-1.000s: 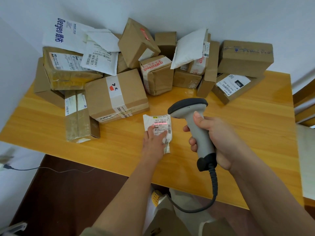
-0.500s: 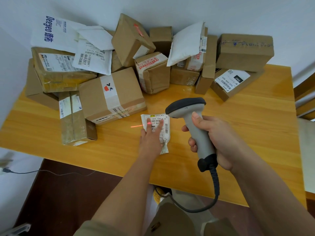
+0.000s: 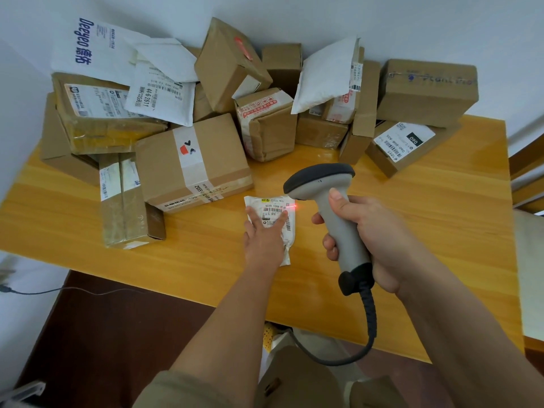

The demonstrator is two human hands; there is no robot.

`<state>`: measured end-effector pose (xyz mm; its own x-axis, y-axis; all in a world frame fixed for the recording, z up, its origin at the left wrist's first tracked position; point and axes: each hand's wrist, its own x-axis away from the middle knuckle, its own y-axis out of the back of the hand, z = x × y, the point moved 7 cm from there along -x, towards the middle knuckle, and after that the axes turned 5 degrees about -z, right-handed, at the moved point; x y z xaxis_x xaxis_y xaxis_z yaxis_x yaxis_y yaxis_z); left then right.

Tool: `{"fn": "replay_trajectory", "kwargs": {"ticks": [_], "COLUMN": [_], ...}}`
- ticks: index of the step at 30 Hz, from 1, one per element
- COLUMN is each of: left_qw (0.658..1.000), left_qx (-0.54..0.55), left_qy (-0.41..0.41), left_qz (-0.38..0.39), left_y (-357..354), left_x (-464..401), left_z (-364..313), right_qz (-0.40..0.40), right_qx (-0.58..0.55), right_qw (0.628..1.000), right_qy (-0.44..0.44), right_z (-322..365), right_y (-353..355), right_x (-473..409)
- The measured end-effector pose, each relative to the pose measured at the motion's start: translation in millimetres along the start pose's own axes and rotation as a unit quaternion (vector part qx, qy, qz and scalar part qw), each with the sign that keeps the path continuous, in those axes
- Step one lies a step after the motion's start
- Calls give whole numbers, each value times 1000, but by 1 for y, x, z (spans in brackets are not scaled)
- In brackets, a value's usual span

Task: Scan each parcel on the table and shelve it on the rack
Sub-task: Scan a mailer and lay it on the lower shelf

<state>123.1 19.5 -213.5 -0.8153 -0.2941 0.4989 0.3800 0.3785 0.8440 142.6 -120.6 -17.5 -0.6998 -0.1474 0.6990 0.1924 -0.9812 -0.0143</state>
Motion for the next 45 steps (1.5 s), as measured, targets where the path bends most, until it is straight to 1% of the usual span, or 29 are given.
{"fn": "replay_trajectory", "kwargs": {"ticks": [4, 7, 14, 17, 19, 20, 21, 22, 23, 24, 25, 27, 30, 31, 34, 36, 38, 39, 42, 45], "left_qw": [1000, 1000, 991, 982, 967, 946, 906, 856, 810, 776, 751, 700, 594, 566, 515, 482, 446, 435, 419, 403], "left_qx": [-15, 4, 129, 176, 238, 309, 406, 499, 567, 609, 639, 698, 794, 815, 845, 859, 872, 874, 872, 869], "left_qy": [11, 18, 28, 52, 57, 65, 88, 118, 143, 159, 165, 153, 122, 110, 95, 98, 95, 92, 108, 146], "left_qz": [-5, 3, -20, -45, -63, -73, -75, -69, -56, -41, -23, 2, -34, -52, -106, -144, -181, -195, -229, -247], "left_y": [-1, -2, -4, -2, -1, 2, 6, 12, 17, 24, 30, 43, 60, 63, 62, 54, 43, 36, 11, -14], "left_x": [1, 2, 10, 30, 48, 58, 69, 81, 93, 107, 121, 151, 199, 216, 269, 309, 354, 379, 449, 506], "left_z": [3, 5, 15, 35, 54, 65, 78, 89, 98, 106, 111, 123, 146, 153, 172, 185, 201, 209, 237, 261], "right_qz": [-2, -7, -26, -25, -25, -23, -19, -13, -7, 0, 13, 57, 142, 167, 220, 253, 296, 318, 355, 370], "right_qx": [-43, -44, -47, -31, -14, -4, 7, 18, 28, 37, 45, 59, 95, 113, 149, 162, 192, 208, 247, 259], "right_qw": [999, 999, 999, 999, 1000, 1000, 1000, 1000, 1000, 999, 999, 997, 984, 977, 957, 944, 924, 912, 883, 872], "right_qy": [-12, -12, -6, 9, 13, 12, 11, 9, 7, 5, 6, 17, 57, 74, 120, 134, 150, 158, 182, 190], "right_z": [0, 0, -9, -14, -20, -25, -30, -35, -40, -44, -48, -54, -61, -63, -76, -90, -112, -125, -168, -206], "right_y": [0, 1, 3, 1, -3, -8, -13, -20, -28, -38, -50, -79, -126, -139, -176, -199, -225, -237, -262, -280], "right_x": [4, 11, 28, 33, 34, 34, 33, 32, 32, 32, 34, 42, 61, 69, 98, 124, 153, 171, 222, 265]}}
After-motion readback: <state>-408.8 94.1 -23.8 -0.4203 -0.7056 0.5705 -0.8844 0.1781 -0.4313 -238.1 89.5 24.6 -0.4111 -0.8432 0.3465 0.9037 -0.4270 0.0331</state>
